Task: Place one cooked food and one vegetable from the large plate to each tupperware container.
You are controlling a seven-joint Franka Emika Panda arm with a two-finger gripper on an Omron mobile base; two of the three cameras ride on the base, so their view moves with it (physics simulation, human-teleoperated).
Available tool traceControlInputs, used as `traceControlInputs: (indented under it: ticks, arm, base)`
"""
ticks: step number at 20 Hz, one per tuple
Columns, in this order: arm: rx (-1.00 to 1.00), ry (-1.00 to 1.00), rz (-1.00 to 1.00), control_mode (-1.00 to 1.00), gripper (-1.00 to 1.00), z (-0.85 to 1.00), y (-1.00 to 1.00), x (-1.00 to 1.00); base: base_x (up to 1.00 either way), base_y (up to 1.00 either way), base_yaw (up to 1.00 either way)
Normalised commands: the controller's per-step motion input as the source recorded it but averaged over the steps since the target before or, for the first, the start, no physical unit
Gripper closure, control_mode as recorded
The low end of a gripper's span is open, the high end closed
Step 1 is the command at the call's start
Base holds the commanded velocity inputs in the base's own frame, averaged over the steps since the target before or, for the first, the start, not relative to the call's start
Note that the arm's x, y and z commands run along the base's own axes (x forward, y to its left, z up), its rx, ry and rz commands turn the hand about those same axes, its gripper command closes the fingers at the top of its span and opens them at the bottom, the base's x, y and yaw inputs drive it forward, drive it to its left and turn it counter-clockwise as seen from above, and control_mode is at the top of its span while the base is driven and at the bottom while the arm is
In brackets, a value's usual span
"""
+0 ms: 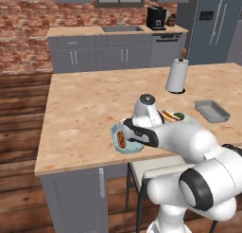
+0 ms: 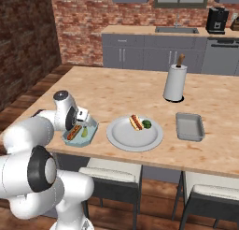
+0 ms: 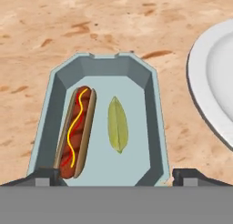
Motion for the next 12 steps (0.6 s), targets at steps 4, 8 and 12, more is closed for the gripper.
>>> traceControlInputs:
  ticks: [4, 8, 12]
  arm:
    - [0.0, 0.0, -0.02, -1.0, -1.0, 0.37, -0.62, -0.11]
    - [0.0, 0.0, 0.0, -1.0, -1.0, 0.22, -0.8, 0.01]
    - [0.0, 0.0, 0.03, -1.0, -1.0, 0.1, -0.8, 0.23]
  base:
    - [0.0, 0.0, 0.0]
    - [0.0, 0.0, 0.0]
    - [0.0, 0.0, 0.0]
